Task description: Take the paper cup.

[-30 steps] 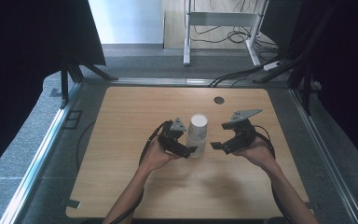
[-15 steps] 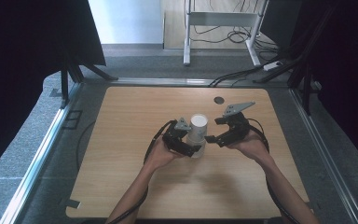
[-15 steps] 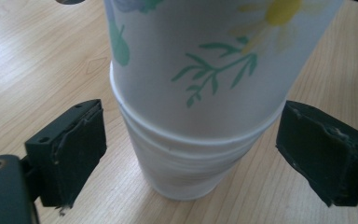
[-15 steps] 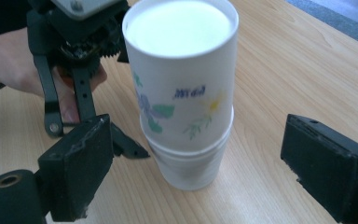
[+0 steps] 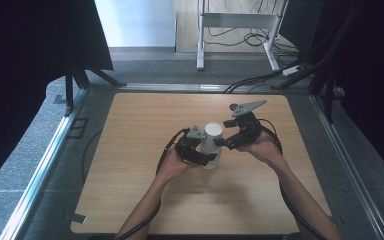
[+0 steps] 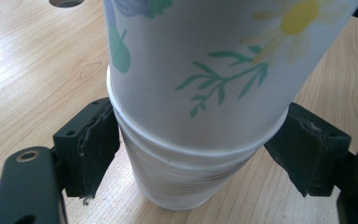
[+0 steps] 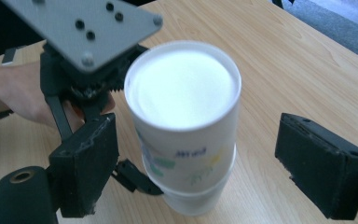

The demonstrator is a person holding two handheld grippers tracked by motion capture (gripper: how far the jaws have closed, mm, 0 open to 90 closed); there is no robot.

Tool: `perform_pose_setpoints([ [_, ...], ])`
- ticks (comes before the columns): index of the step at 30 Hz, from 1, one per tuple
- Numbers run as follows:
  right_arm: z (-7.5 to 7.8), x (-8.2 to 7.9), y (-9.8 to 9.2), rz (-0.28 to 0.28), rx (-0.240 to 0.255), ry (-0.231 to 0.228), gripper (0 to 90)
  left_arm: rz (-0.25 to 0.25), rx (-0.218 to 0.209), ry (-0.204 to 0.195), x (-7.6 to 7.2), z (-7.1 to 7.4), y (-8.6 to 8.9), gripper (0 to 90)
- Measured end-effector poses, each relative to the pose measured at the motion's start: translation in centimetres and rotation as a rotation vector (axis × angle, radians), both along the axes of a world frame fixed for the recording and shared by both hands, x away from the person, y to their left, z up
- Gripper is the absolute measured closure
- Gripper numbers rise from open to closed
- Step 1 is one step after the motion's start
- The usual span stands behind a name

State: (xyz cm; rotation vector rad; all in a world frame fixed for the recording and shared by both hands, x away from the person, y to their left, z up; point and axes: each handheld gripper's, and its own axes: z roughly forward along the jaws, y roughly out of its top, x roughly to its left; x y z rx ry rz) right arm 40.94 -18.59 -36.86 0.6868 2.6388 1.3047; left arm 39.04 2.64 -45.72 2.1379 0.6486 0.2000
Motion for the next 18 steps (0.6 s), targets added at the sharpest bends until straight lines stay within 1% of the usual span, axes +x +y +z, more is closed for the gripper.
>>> perform_pose_setpoints([
  [7, 0.6, 0.5, 1.0, 0.019, -0.002, 0.006, 17.6, 0.002, 0.011, -0.006, 0.0, 0.1, 0.0, 20.0],
  [11, 0.9, 0.7, 1.3, 0.025, -0.003, 0.006, 23.8, 0.003, 0.015, -0.007, -0.1, 0.1, -0.1, 20.1],
  [15, 1.2, 0.7, 1.3, 0.042, -0.010, 0.007, 33.9, 0.002, 0.019, -0.004, 0.0, 0.2, -0.1, 20.1],
  [17, 1.3, 0.7, 1.3, 0.049, -0.010, 0.008, 35.2, 0.002, 0.018, -0.004, 0.0, 0.1, -0.1, 20.1],
  [18, 1.4, 0.6, 1.4, 0.048, -0.018, -0.002, 36.0, 0.002, 0.016, -0.004, 0.0, 0.1, -0.1, 20.1],
])
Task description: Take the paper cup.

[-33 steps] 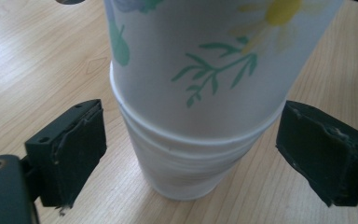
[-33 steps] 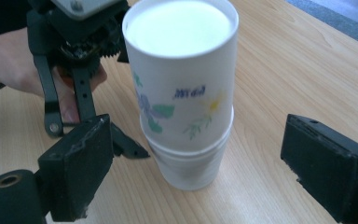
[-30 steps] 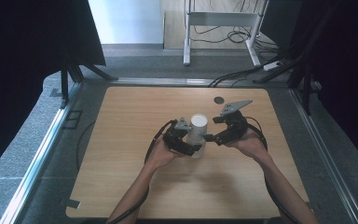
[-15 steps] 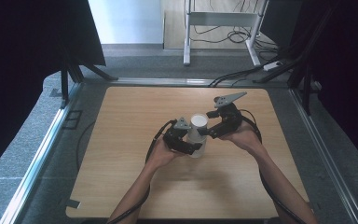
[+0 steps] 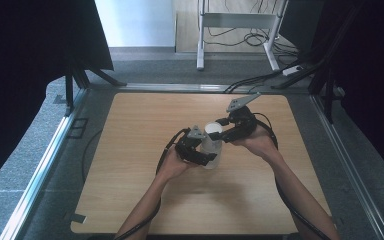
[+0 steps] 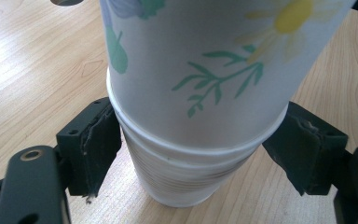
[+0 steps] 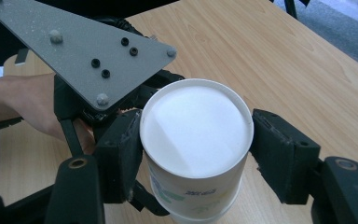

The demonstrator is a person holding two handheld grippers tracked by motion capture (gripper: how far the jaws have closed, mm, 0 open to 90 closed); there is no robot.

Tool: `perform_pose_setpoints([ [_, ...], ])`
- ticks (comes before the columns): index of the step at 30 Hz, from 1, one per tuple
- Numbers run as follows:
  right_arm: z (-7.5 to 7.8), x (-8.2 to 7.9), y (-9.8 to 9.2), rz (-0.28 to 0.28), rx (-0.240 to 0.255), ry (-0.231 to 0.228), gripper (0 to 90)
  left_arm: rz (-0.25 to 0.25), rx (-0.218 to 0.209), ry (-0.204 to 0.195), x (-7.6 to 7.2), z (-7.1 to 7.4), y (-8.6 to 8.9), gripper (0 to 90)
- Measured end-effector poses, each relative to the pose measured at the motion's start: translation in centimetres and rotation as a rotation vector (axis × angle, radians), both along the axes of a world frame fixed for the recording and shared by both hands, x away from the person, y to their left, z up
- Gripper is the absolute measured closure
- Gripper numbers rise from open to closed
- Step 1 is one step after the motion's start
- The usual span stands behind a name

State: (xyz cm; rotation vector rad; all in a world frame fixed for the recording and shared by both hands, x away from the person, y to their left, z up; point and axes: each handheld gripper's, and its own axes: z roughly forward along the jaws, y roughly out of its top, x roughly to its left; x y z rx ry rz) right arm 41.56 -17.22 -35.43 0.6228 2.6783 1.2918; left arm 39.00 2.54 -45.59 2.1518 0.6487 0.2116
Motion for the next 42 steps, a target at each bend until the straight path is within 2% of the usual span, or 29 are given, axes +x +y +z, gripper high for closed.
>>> perform_pose_setpoints([
  [11, 0.8, -0.1, -0.1, -0.006, 0.007, -0.019, 37.1, -0.001, 0.007, 0.000, 0.0, 0.0, 0.0, 20.1],
  [33, 3.9, -0.3, -0.9, -0.018, 0.044, -0.030, 37.3, -0.003, 0.012, 0.003, 0.1, 0.1, 0.2, 16.8],
  [42, 5.4, -0.4, -1.2, -0.019, 0.055, -0.042, 37.3, 0.009, -0.004, 0.010, 0.1, 0.4, 0.7, 13.8],
])
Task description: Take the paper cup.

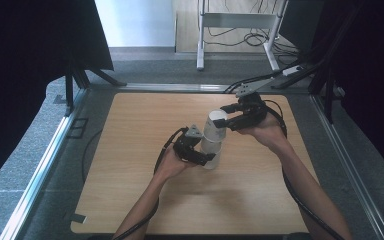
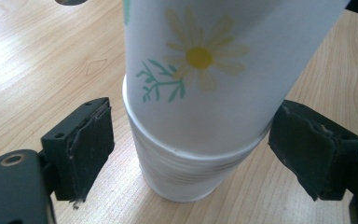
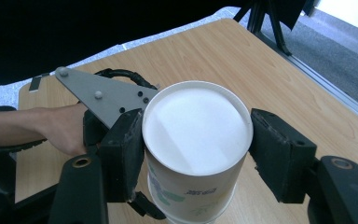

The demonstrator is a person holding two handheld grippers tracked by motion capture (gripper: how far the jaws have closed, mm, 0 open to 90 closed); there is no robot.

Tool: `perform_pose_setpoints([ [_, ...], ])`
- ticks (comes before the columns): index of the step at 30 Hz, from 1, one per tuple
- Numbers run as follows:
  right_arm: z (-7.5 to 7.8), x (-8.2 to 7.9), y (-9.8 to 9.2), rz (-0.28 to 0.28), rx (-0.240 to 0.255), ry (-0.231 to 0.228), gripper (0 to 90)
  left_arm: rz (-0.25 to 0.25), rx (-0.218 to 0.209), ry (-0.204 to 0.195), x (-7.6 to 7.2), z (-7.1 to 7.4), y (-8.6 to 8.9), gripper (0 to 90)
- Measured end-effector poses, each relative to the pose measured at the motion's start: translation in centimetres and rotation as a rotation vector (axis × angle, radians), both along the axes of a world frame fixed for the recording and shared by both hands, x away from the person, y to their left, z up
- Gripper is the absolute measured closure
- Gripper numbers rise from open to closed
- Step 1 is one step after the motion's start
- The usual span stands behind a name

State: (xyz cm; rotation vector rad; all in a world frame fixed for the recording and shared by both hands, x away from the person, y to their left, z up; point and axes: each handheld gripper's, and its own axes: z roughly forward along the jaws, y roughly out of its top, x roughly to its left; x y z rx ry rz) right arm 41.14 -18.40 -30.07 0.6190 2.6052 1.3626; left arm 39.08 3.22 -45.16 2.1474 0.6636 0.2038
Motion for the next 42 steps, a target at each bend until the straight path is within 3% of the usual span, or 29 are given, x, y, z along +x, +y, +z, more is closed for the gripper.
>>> perform_pose_setpoints([
  [11, 1.9, -0.6, -0.6, -0.004, 0.022, -0.010, 37.3, 0.015, -0.020, 0.016, -0.4, 0.9, 1.3, 11.1],
  [20, 2.9, -1.8, -0.8, 0.012, 0.024, -0.017, 37.3, 0.005, -0.041, 0.012, -1.5, 1.7, 2.1, 1.3],
  [26, 3.5, -2.9, -0.8, 0.030, 0.021, -0.026, 37.3, -0.011, -0.056, 0.010, -2.5, 2.3, 2.2, 0.0],
  [42, 2.4, -5.8, -0.9, 0.091, 0.034, -0.029, 37.3, -0.039, -0.111, -0.003, -5.3, 2.6, 3.0, 0.0],
])
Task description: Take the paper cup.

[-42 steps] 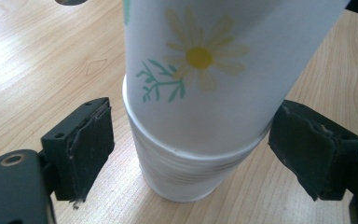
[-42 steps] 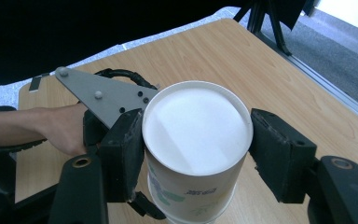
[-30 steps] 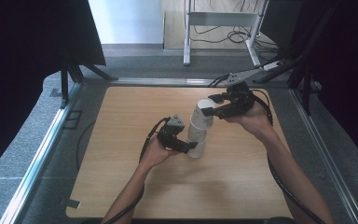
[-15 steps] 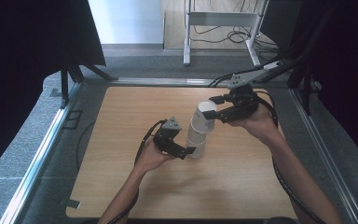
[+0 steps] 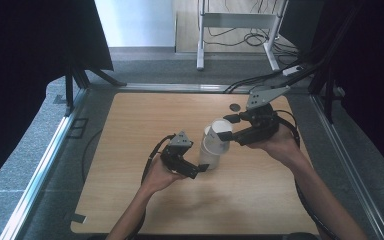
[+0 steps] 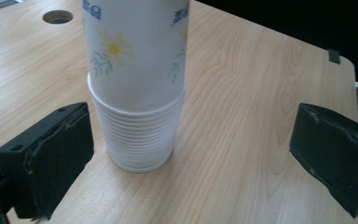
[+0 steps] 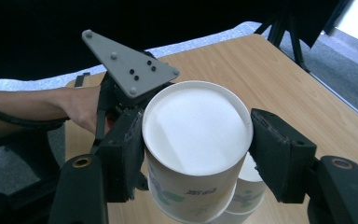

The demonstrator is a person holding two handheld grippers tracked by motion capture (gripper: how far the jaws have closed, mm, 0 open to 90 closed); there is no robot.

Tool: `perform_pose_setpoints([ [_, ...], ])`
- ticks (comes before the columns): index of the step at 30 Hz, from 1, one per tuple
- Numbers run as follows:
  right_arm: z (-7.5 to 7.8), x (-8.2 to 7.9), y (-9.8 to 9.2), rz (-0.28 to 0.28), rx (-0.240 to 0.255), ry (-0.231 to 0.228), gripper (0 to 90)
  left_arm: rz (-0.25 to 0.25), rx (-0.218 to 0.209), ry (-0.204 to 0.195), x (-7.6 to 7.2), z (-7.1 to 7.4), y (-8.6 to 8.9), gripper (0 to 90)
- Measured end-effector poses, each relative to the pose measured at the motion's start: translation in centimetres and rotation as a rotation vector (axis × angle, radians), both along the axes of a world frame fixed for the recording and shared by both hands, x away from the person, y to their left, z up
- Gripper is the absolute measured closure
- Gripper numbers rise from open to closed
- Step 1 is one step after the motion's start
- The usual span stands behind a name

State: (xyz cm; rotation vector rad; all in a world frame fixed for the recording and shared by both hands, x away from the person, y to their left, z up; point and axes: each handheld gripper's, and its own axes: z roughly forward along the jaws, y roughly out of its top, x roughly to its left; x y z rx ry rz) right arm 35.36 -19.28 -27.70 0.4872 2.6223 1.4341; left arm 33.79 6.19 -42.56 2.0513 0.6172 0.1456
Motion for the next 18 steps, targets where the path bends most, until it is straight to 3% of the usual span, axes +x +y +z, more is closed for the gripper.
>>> perform_pose_setpoints([
  [18, -3.3, -1.9, 0.9, 0.053, -0.009, 0.025, 37.4, -0.065, -0.046, -0.024, -2.5, -0.8, -0.8, 0.5],
])
